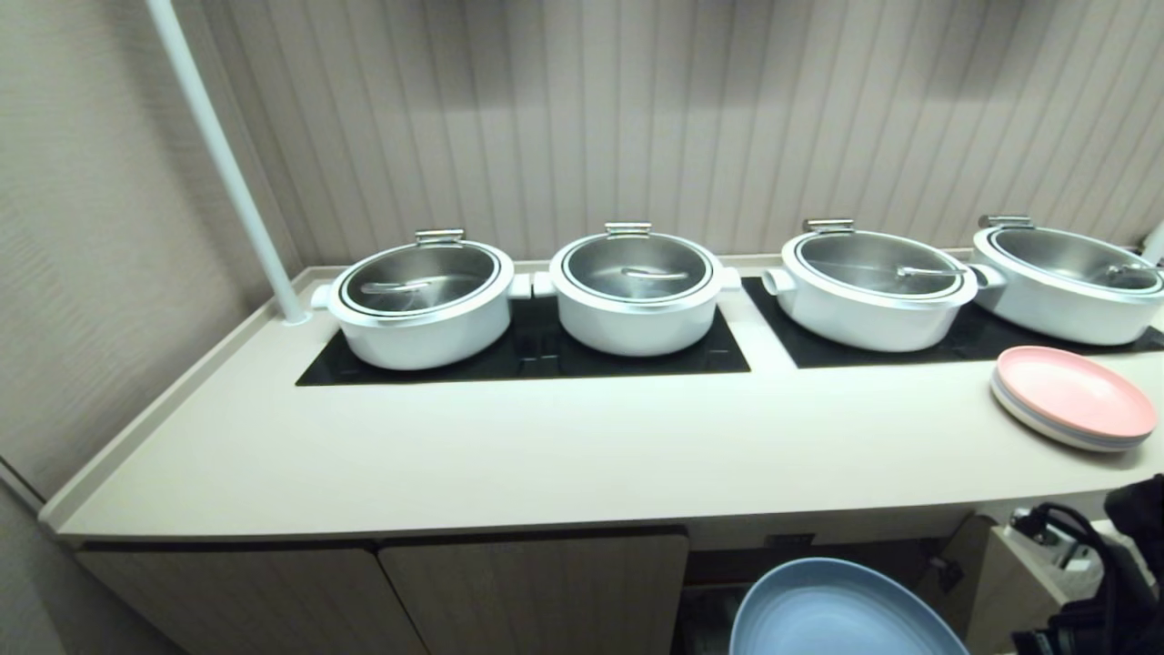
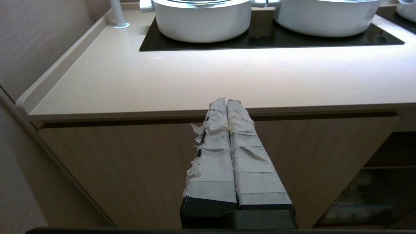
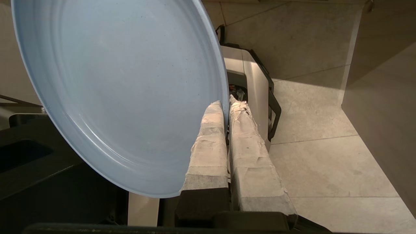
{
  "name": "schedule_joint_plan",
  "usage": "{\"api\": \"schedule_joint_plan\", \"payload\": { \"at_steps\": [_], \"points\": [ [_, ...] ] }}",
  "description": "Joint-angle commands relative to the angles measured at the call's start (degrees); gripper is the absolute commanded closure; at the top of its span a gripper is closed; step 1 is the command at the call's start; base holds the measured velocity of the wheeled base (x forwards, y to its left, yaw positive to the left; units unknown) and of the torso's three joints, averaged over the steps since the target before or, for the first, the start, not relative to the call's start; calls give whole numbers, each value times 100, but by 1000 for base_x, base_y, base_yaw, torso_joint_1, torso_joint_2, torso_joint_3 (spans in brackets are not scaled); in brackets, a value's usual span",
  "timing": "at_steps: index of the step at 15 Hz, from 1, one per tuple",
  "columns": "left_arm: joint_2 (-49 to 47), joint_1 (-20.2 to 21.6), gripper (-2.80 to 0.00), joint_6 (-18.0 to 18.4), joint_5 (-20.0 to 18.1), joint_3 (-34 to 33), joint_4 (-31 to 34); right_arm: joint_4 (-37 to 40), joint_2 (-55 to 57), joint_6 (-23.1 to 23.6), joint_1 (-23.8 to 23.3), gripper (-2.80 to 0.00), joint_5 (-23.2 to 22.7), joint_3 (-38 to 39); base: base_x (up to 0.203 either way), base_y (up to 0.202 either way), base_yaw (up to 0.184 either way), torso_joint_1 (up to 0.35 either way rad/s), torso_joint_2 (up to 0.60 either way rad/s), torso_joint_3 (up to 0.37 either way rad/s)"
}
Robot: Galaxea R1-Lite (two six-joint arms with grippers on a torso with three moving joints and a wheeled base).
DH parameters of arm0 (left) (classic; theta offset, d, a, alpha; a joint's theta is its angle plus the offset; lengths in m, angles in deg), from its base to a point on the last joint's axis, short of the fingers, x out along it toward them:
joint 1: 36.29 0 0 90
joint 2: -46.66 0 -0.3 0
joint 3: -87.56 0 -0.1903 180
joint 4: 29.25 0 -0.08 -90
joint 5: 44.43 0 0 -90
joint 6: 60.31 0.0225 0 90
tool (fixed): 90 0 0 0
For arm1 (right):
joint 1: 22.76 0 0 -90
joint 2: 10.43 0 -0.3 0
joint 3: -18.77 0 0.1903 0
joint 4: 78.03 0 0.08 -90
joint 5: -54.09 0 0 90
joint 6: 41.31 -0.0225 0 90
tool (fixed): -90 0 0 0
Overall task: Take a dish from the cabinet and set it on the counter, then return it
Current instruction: Place it on the table
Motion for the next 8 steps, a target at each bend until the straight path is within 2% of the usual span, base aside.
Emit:
{"api": "schedule_joint_plan", "payload": {
  "at_steps": [1,8],
  "points": [
    [2,0,0,0,11,0,0,4,-3,-2,1,0,-15,0,0,0,0,63,-124,-59],
    [2,0,0,0,2,0,0,4,-3,-2,-1,0,-8,1,0,0,0,67,-137,-68]
  ]
}}
